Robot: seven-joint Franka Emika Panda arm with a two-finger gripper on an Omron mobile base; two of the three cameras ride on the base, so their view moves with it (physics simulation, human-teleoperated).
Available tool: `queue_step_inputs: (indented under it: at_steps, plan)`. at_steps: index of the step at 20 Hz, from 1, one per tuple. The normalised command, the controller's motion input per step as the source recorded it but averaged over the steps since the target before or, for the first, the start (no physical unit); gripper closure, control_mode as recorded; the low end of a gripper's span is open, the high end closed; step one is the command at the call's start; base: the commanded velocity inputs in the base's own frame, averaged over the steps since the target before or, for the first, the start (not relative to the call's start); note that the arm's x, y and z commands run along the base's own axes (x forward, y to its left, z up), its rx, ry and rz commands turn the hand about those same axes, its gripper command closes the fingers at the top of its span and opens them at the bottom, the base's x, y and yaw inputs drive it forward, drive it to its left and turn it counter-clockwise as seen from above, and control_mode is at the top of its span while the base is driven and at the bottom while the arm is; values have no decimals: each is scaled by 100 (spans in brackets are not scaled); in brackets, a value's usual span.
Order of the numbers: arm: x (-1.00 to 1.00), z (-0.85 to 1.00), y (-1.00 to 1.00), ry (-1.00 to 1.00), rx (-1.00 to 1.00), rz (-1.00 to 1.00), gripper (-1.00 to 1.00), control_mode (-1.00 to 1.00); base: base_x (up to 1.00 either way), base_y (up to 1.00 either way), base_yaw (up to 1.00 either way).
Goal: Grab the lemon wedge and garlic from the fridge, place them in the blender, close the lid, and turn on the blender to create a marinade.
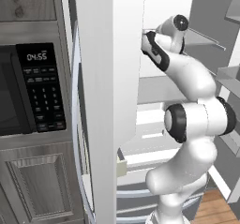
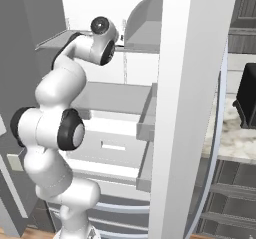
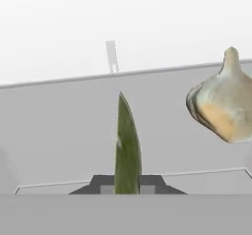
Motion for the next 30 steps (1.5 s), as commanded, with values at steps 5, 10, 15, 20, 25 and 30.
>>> queue_step_inputs:
  at_steps: [5,10,15,20,25,30]
  plan:
    - [-94,20,7,-4,-3,8,100,-100,0,0,0]
    - [-100,26,0,0,-8,7,100,-100,0,0,0]
    - [-100,10,1,0,-15,7,100,-100,0,0,0]
    - [-100,-23,1,0,-12,8,100,-100,0,0,0]
    - [-96,-50,0,5,-8,1,100,-100,0,0,0]
    - [-61,-42,1,17,-9,0,100,-100,0,0,0]
